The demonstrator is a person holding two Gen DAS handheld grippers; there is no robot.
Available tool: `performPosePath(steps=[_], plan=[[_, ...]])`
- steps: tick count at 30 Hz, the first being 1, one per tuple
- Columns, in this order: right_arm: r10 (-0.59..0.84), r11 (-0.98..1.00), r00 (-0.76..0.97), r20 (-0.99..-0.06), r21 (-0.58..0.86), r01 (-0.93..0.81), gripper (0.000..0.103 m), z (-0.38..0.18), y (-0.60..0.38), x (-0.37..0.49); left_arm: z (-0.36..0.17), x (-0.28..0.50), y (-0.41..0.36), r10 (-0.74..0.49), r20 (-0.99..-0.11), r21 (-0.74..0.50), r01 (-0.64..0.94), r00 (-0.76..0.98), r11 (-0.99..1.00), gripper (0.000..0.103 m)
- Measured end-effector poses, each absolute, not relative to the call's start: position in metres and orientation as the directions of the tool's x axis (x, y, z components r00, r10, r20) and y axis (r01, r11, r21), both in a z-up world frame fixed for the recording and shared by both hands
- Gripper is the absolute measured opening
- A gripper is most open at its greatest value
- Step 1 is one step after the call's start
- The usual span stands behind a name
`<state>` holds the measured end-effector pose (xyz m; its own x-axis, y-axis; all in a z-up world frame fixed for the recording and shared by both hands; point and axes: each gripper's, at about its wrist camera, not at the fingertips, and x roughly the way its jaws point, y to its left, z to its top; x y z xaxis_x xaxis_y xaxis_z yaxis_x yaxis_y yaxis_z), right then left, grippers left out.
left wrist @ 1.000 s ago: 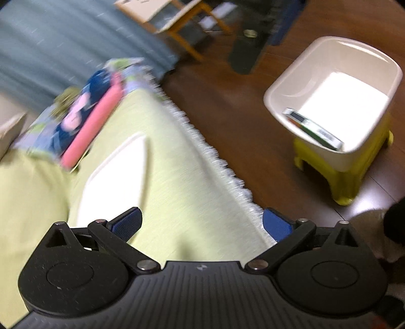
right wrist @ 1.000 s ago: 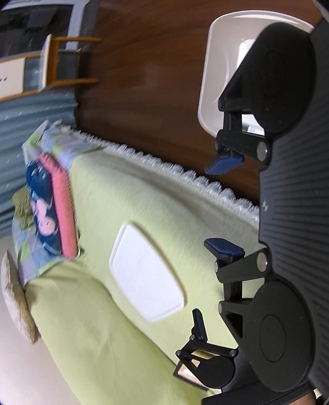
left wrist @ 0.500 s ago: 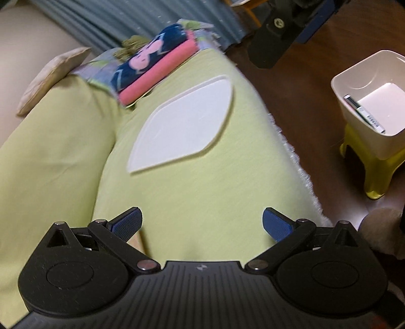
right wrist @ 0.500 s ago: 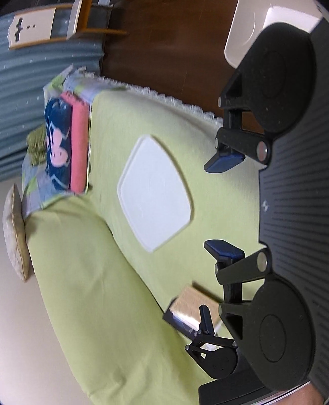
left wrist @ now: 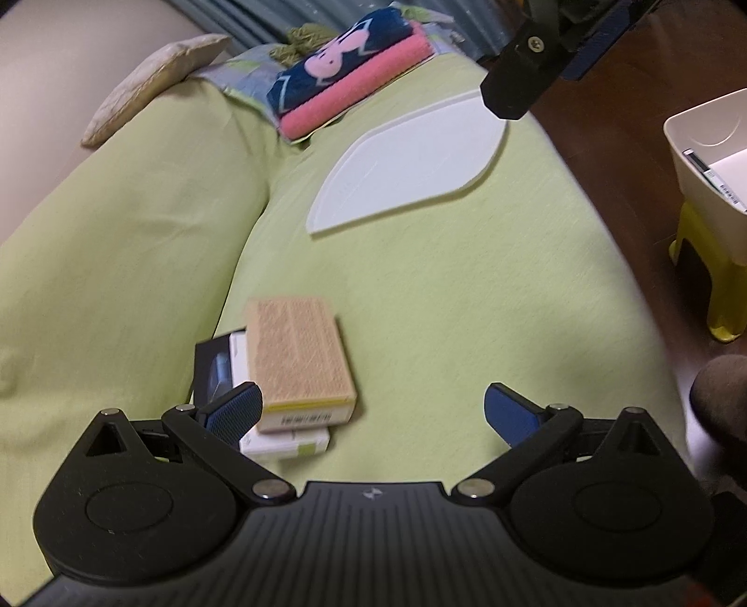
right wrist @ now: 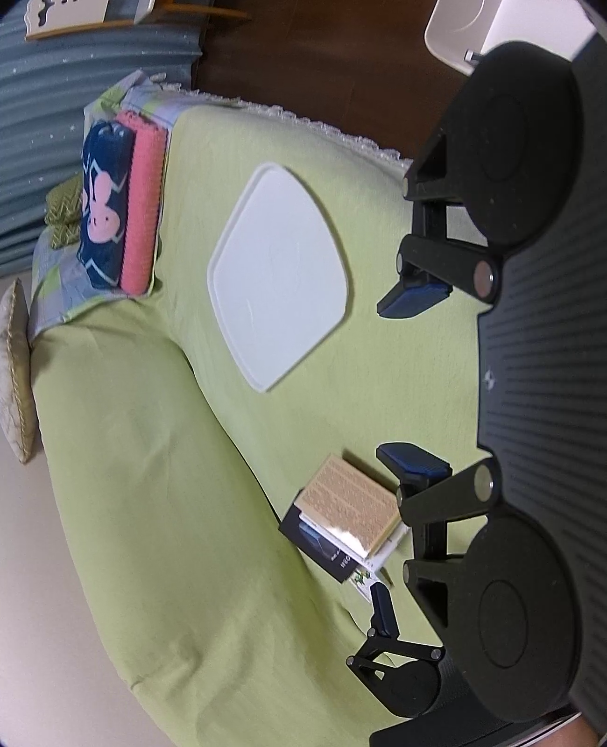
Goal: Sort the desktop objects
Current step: 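Withdraw the right tool from the bin back toward the sofa boxes, then grasp the tan medicine box with the left gripper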
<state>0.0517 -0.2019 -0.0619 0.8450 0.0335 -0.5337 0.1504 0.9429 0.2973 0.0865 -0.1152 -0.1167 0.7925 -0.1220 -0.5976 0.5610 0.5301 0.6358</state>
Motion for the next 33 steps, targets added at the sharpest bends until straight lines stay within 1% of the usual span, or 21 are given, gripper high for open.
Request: performPosePath(steps=[4,11,16,19,23,27,33], plan=[[0.057,0.948,0.842,-0.537,0.295,0.124,0.056,-0.068,-0.189,0.071,-0.117,0.096,-0.100,-0.102,-0.592,0.617,0.531,0.800,0.581,0.102],[0.122,0.949,0.839,-0.531,0.310,0.058,0.056,-0.080,-0.166,0.119,-0.113,0.120,-0.054,-0.056,-0.582,0.517,0.423,0.811,0.744,0.102],[0.179,0.943,0.829,-0.529,0.334,0.010,0.056,-0.090,-0.151,0.160,-0.120,0.148,-0.042,-0.074,-0.600,0.461,0.420,0.796,0.782,0.101],[0.213,0.932,0.815,-0.538,0.363,-0.004,0.056,-0.097,-0.146,0.181,-0.125,0.155,-0.048,-0.123,-0.582,0.481,0.463,0.804,0.745,0.101],[0.250,0.916,0.794,-0.555,0.401,-0.008,0.056,-0.104,-0.144,0.200,-0.136,0.167,-0.067,-0.142,-0.574,0.551,0.509,0.806,0.662,0.101],[0.259,0.906,0.790,-0.556,0.424,0.001,0.061,-0.104,-0.146,0.210,-0.145,0.176,-0.078,-0.168,-0.596,0.545,0.549,0.785,0.634,0.101],[0.227,0.916,0.789,-0.571,0.400,0.026,0.062,-0.109,-0.155,0.216,-0.146,0.167,-0.088,-0.195,-0.580,0.551,0.557,0.791,0.621,0.101]])
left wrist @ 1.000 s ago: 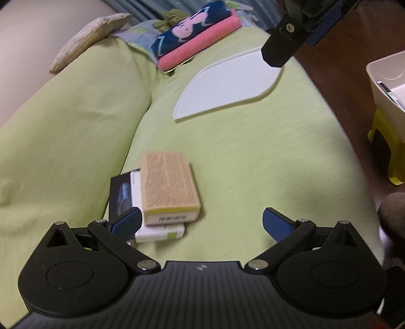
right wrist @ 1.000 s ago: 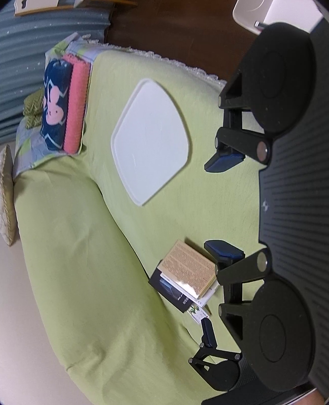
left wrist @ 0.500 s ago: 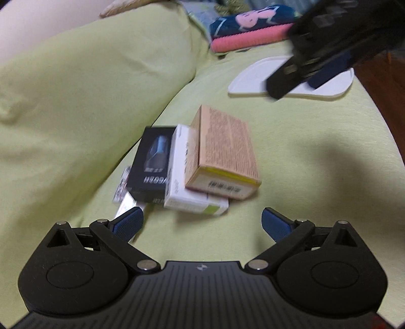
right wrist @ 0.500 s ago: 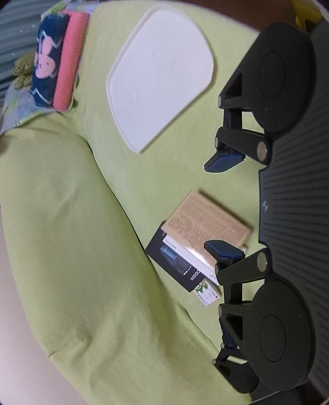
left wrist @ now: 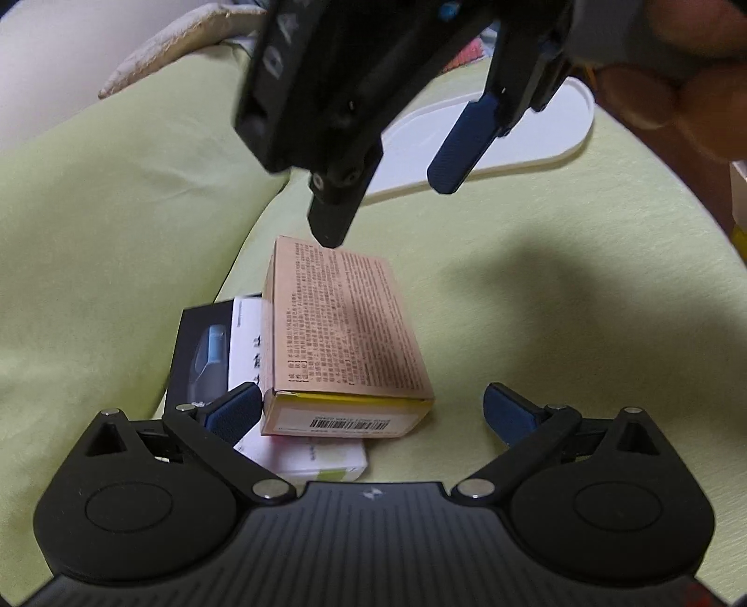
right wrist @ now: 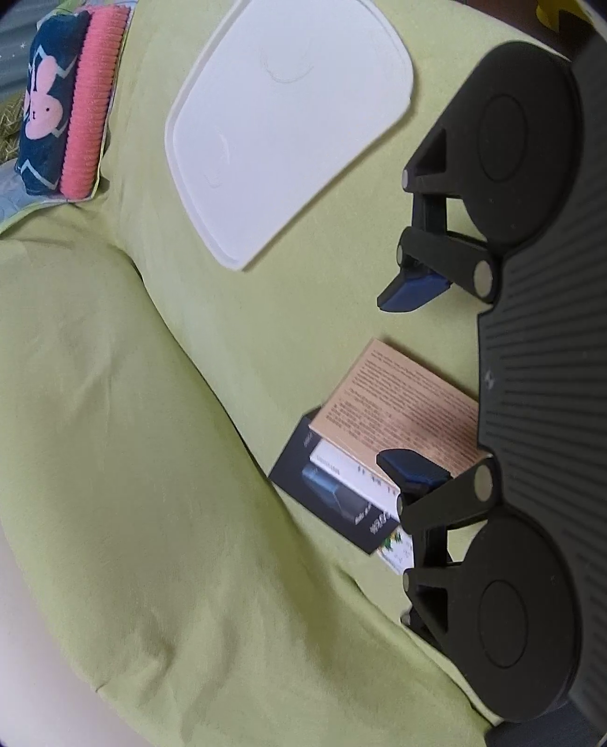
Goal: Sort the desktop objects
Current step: 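Grasp the tan medicine box with the left gripper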
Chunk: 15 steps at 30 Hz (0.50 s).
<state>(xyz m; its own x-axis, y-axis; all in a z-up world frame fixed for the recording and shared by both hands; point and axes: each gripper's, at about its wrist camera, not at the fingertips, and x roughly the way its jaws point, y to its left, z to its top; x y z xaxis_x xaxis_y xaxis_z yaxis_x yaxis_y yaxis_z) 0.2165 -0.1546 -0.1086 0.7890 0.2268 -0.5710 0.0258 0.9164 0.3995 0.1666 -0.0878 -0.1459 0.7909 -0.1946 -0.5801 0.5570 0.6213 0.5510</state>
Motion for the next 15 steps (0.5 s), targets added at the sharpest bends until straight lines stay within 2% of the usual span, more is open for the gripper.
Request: performPosePath(steps=[6,15], plan=[[0.234,0.911,0.776,-0.586,0.411,0.036,0.062,-0.114,-0.161,0.216,-0.136,0.150,-0.089,-0.218,-0.571,0.529,0.557,0.792,0.640,0.101],[0.322,0.864,0.740,-0.591,0.503,0.026,0.062,-0.124,-0.166,0.221,-0.130,0.163,-0.086,-0.227,-0.585,0.373,0.507,0.779,0.777,0.100]])
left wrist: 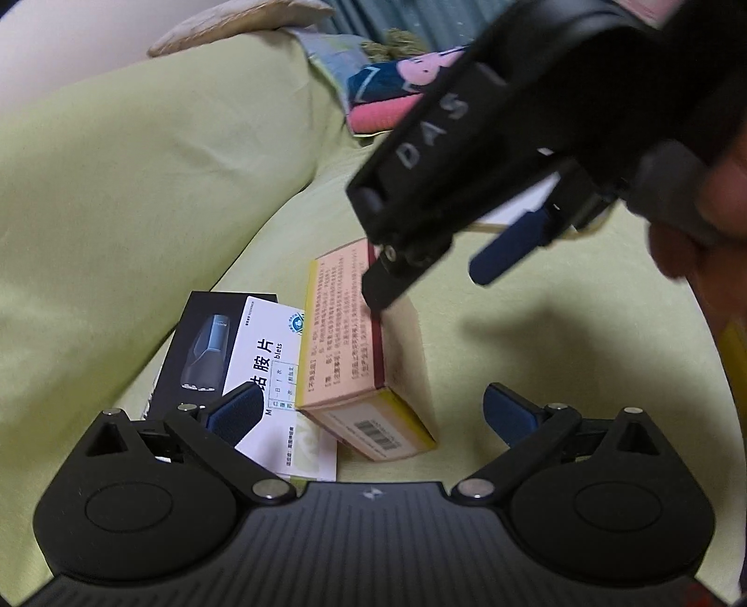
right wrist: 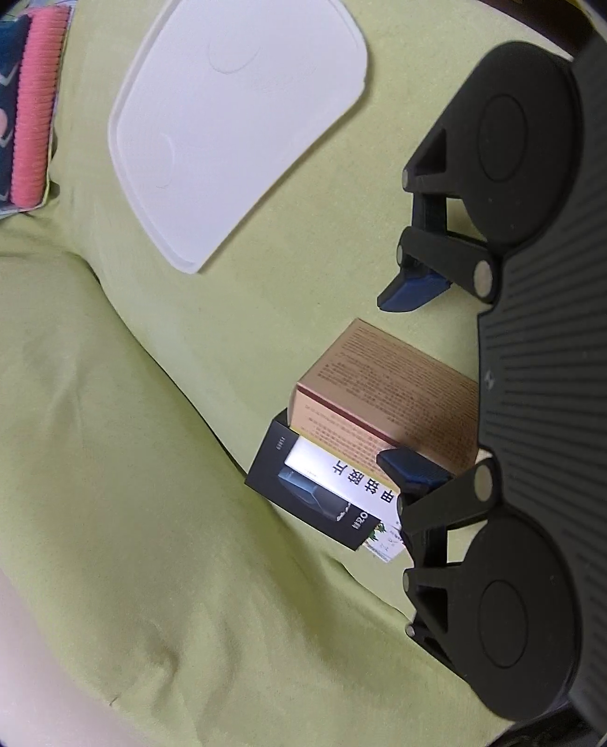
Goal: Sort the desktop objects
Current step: 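Grasp the tan medicine box with the left gripper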
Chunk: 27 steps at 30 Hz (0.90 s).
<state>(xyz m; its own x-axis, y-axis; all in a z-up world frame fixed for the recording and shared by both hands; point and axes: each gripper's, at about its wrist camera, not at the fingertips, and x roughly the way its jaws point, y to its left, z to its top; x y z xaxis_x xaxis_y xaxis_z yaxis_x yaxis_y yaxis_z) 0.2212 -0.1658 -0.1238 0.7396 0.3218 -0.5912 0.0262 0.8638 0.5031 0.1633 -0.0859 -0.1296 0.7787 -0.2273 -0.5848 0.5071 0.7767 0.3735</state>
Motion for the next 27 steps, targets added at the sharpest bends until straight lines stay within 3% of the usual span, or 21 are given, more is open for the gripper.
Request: performPosePath(steps=[2,4,8,11,17,22,27], plan=[[0.312,0.869,0.746,-0.589,0.494,0.028,0.062,-0.122,-0.168,0.221,-0.129,0.169,-0.087,-0.230,-0.599,0.339,0.504,0.767,0.794,0.096],[0.303,0.871,0.751,-0.587,0.490,0.031,0.062,-0.121,-0.170,0.220,-0.129,0.175,-0.087,-0.228,-0.616,0.311,0.498,0.754,0.810,0.085],[0.281,0.886,0.757,-0.591,0.463,0.032,0.062,-0.119,-0.170,0.218,-0.129,0.185,-0.086,-0.217,-0.638,0.276,0.482,0.739,0.831,0.078],[0.273,0.900,0.758,-0.592,0.436,0.016,0.062,-0.116,-0.169,0.216,-0.132,0.188,-0.085,-0.227,-0.661,0.257,0.499,0.716,0.828,0.060],[0.269,0.946,0.774,-0.574,0.308,-0.101,0.062,-0.105,-0.162,0.207,-0.125,0.189,-0.071,-0.316,-0.710,0.248,0.643,0.630,0.725,0.051],[0.266,0.935,0.775,-0.573,-0.043,-0.353,0.062,-0.106,-0.127,0.179,-0.120,0.174,-0.057,-0.349,-0.752,0.308,0.766,0.560,0.565,0.051],[0.194,0.748,0.809,-0.555,-0.450,-0.488,0.061,-0.131,-0.083,0.136,-0.119,0.152,-0.047,-0.373,-0.775,0.364,0.843,0.510,0.397,0.051]])
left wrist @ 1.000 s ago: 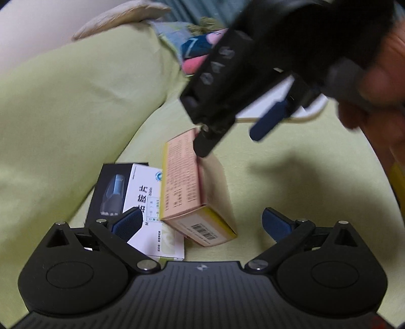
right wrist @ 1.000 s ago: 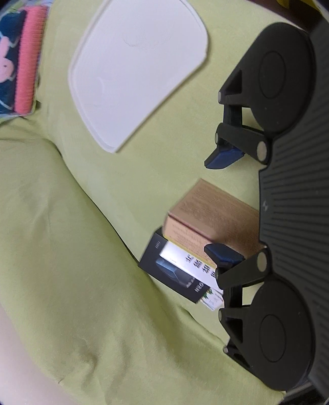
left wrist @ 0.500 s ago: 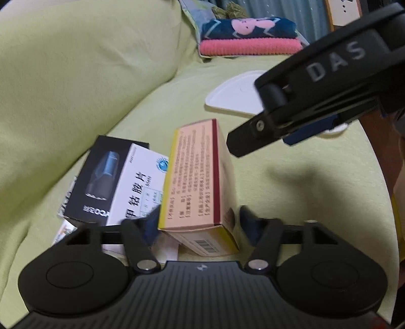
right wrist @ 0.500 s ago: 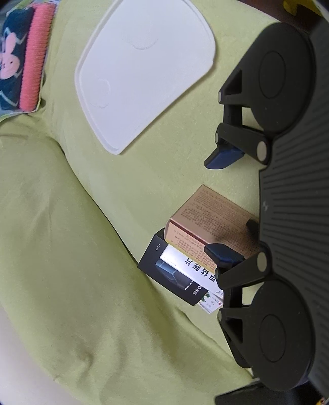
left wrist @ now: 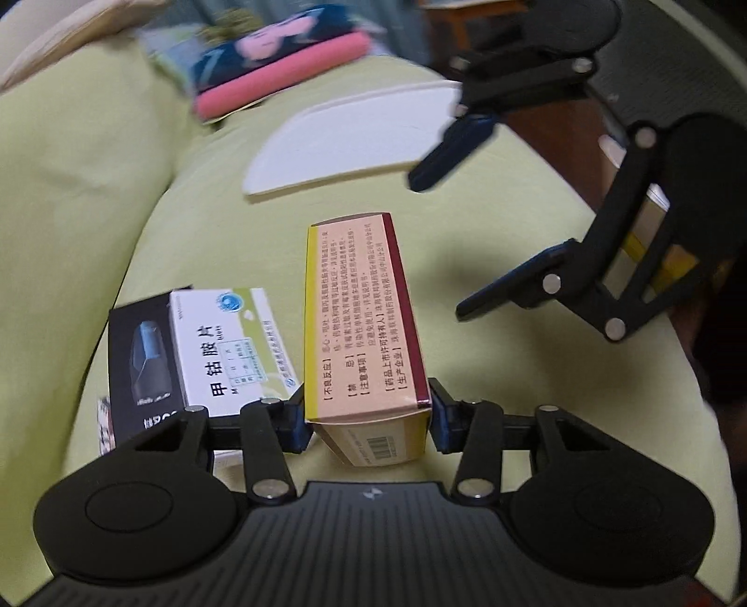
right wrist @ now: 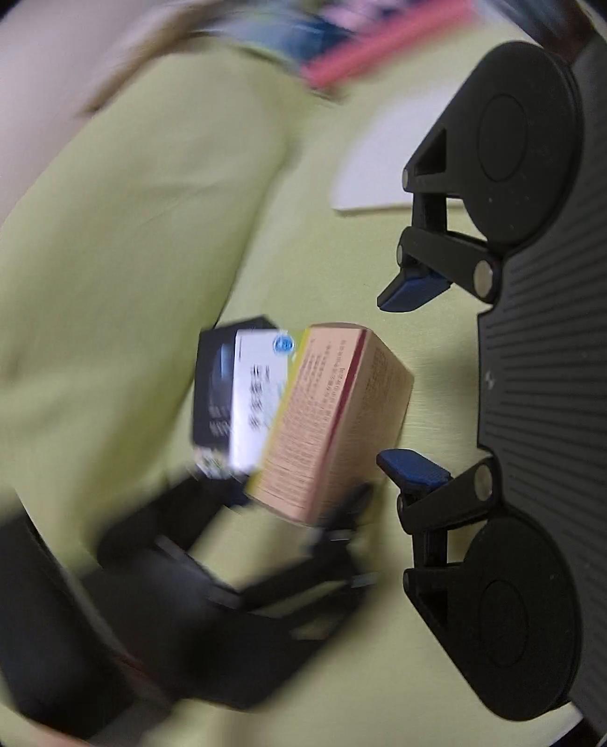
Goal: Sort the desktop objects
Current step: 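Grasp the tan medicine box with the left gripper, then hold the tan box with the left gripper while the right gripper grasps it too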
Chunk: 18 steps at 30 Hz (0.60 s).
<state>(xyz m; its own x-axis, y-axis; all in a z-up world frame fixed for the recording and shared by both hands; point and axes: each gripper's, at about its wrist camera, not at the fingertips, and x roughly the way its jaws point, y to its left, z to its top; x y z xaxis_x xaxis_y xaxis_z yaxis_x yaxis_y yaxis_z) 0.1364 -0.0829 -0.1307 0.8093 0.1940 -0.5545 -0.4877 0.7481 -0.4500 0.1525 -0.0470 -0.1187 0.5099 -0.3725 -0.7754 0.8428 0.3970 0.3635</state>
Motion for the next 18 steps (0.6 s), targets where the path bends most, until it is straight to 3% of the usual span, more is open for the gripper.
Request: performPosePath(steps=[4,9,18], plan=[[0.193,0.640,0.848,-0.494,-0.591,-0.490,0.061,-0.136,-0.067,0.116,-0.115,0.140,-0.044,-0.377,-0.794,0.391,0.875,0.477,0.284,0.051],[0.271,0.533,0.829,-0.489,-0.641,-0.552,0.062,-0.140,-0.051,0.101,-0.117,0.117,-0.040,-0.383,-0.783,0.472,0.869,0.490,0.147,0.051],[0.253,0.357,0.816,-0.520,-0.733,-0.579,0.061,-0.161,-0.030,0.090,-0.139,0.096,-0.049,-0.356,-0.736,0.645,0.755,0.575,-0.115,0.051]])
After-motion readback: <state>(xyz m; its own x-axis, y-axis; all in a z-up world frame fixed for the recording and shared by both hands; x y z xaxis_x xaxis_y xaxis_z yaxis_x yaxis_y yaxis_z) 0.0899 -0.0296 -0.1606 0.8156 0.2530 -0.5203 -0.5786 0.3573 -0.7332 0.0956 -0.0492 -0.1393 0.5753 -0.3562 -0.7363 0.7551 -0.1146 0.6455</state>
